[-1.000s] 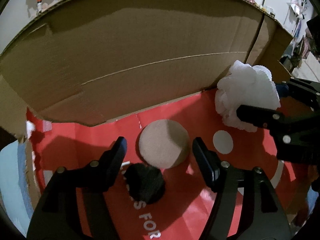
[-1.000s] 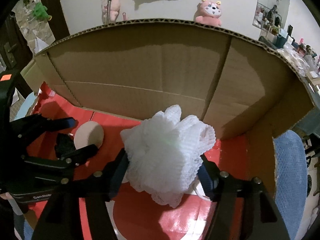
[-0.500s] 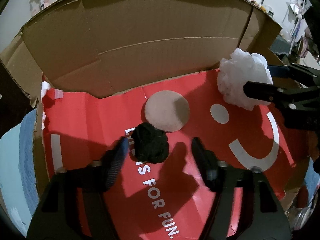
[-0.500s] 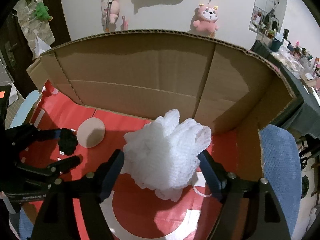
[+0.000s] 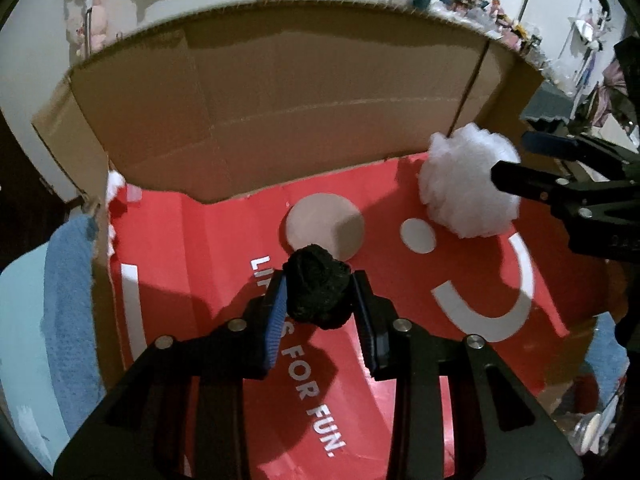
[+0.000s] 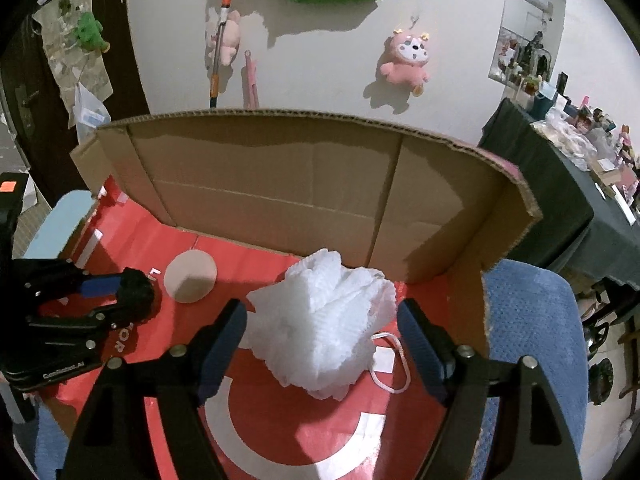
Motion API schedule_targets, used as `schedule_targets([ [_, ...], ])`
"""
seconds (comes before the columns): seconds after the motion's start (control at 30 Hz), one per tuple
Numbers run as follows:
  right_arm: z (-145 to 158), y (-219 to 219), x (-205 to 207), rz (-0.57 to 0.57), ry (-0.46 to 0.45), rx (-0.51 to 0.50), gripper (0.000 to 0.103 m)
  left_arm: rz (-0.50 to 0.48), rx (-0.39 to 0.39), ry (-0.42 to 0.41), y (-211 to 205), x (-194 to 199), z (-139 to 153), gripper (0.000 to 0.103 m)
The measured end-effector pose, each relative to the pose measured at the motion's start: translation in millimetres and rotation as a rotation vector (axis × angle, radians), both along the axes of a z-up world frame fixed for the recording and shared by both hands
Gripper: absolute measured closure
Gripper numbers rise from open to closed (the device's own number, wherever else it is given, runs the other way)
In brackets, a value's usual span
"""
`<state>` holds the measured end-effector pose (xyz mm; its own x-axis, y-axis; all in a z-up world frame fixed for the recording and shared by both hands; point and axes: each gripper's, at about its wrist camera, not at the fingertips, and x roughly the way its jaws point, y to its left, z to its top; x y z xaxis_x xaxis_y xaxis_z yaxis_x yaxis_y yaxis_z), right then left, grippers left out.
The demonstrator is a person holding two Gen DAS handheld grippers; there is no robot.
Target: Organize soft objects
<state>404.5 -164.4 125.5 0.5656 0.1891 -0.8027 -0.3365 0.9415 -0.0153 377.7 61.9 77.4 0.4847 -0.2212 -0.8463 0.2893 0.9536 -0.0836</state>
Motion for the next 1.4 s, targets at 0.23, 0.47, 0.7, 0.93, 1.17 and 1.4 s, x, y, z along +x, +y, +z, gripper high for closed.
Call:
schedule_targets([
  [0.23,29.6,-5.4,-32.0,0.012,-0.06,0.051,0.023,-0.021,-0.025,-0.07,-1.2,-31.6,37.2,0.073],
  [0.47,71.6,-18.2,-105.7,0.045,-0.153,0.125,0.023,-0.018,-0.105,-0.161,-27.3,-91.7,80.5,0.073],
  [0.7,93.6,-37.5,-202.2,0.077,-0.274,0.15,0.017,-0.031,-0.115,-0.291,-32.3,-183.9,100.7,0.073],
  [0.93,83.4,-56.5,-289.6,0.065,-0.357,0.152,0.01,-0.034,-0.14,-0.392,-27.9,-273.5,90.4,0.073],
  [1.17,44.8,-77.0,-341.6,-0.011,-0.355,0.161,0.007,0.021,-0.113,-0.416,-18.3,-326.3,55.1,0.073],
  [1.4,-3.5,-86.6,-349.9,-0.091,-0.303,0.175,0.007,0.086,-0.081,-0.362,-13.5,-331.6,4.7,0.073],
])
